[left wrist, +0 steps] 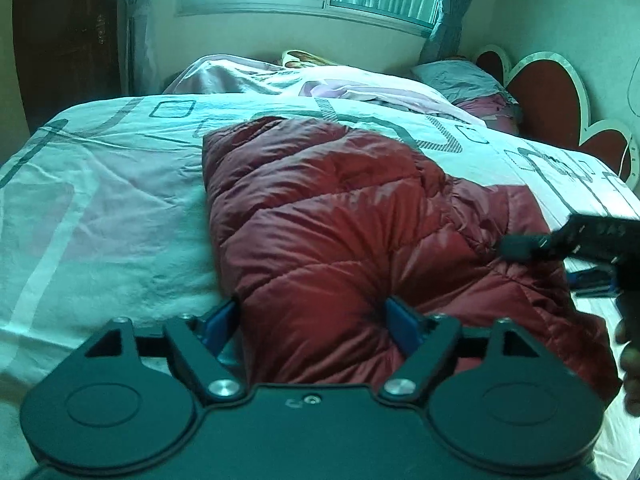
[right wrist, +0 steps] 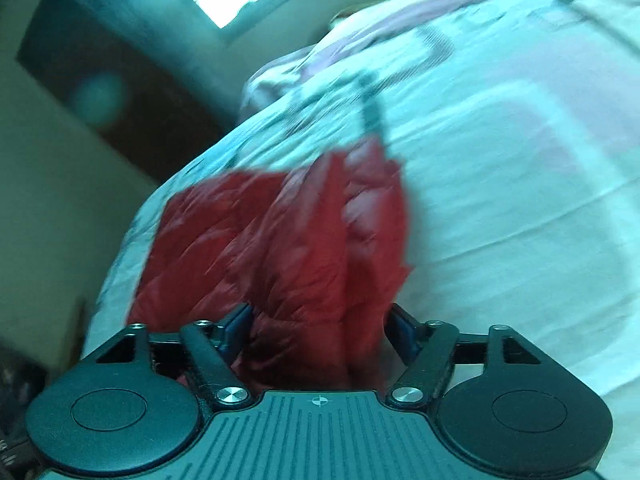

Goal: Fold large clothes

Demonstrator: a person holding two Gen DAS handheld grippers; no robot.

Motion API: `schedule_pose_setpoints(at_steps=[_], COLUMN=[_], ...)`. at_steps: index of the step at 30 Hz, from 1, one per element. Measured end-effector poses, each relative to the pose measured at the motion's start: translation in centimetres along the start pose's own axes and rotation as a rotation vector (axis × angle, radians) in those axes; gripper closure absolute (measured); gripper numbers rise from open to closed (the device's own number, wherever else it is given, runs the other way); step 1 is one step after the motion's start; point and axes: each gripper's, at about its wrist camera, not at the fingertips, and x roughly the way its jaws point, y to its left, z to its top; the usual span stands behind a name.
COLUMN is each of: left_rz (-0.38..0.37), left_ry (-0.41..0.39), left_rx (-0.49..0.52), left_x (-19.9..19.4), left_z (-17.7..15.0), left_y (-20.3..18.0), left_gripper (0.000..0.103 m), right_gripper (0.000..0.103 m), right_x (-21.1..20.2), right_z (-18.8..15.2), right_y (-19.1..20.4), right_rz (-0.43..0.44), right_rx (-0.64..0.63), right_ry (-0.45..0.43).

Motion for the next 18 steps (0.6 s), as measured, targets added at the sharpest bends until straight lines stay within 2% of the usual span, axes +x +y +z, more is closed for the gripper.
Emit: schedule_pose_setpoints(at_steps=[2,5,7,8,9,10,14,18], left_rz=[0.019,0.060,0.086,0.091,0.090,0.086,0.050,0.030], left_ry=[-0.012,-0.046,-0.077,-0.098,-0.116,-0.128,-0.131,-0.070], left_rx=[0.013,0.032,0.028,0.019,0.012,0.010,0.006,0.023], left_x=[-0.4,-1.6,-2.6,-3.4,-4.2,-4.9,-6.8,-5.6], left_z=[-0.1,-0.1,-0.2,-0.4,-0.6,-0.7,-1.9,-3.6], left_y=[0.3,0.0,-0.1,-0.1,0.0,0.1,-0.2,-1.0], left_gripper=[0.022,0.024,0.025,0.025,0.026,0.028,0.034,0.039], right_gripper=[0.032,0.032,0.035,0.049,0.062,0.064,0.064,0.064], right_x=[-1.2,-3.3,-4.2,-4.6,-4.9,-4.9,-3.9,-1.4], right_z=[1.1,1.4,1.0,0.5,-0.1,-0.6,-3.1,-5.5], right_y=[0.0,1.6,3.3,4.1,4.7,5.2,6.5,6.7], right_rz=[-0.051,-0.110,-0.119,-0.124,-0.130,-0.128,-0.117,-0.195], right_rx=[-0.014,-0.112,-0.184,-0.228,-0.262,-0.284,-0.329,-0.404], right_ry=[-0.058,-0.134,-0.172,-0.182,-0.180,-0.179,-0.151,-0.080])
